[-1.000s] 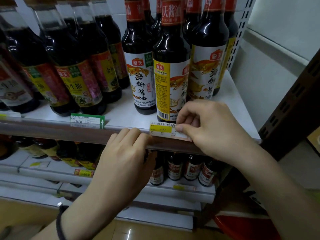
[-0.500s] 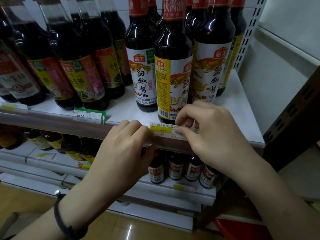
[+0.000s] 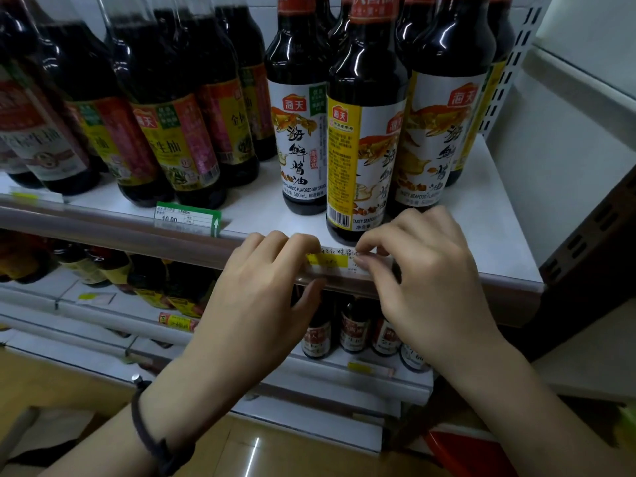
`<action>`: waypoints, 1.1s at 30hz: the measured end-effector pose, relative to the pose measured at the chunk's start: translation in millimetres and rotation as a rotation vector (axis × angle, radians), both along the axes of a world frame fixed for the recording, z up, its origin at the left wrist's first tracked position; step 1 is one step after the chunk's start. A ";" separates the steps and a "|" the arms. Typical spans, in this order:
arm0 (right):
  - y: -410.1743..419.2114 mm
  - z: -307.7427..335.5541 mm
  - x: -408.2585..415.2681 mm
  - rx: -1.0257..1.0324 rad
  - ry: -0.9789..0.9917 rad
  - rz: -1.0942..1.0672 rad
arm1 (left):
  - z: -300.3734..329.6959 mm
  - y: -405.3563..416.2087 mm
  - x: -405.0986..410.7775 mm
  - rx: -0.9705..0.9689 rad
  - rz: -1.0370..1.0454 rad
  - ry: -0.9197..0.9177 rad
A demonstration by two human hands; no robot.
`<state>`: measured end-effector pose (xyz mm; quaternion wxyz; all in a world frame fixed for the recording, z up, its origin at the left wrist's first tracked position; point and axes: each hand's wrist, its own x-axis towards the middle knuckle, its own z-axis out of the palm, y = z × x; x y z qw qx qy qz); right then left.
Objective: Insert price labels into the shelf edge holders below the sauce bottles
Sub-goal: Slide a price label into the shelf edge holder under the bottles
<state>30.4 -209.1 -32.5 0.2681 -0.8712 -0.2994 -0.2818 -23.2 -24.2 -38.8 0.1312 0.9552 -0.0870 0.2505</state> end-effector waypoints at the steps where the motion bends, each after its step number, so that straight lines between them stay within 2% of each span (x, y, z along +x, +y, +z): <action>1: 0.3 -1.5 -1.0 0.004 -0.009 -0.012 | -0.5 0.3 0.2 0.006 -0.002 0.000; 10: -2.6 -16.2 -6.2 0.051 -0.070 -0.116 | -5.5 -2.0 3.3 0.012 -0.001 -0.044; 33: -2.5 -28.1 -9.6 0.041 -0.202 -0.118 | -10.5 -0.3 3.2 0.020 -0.009 -0.063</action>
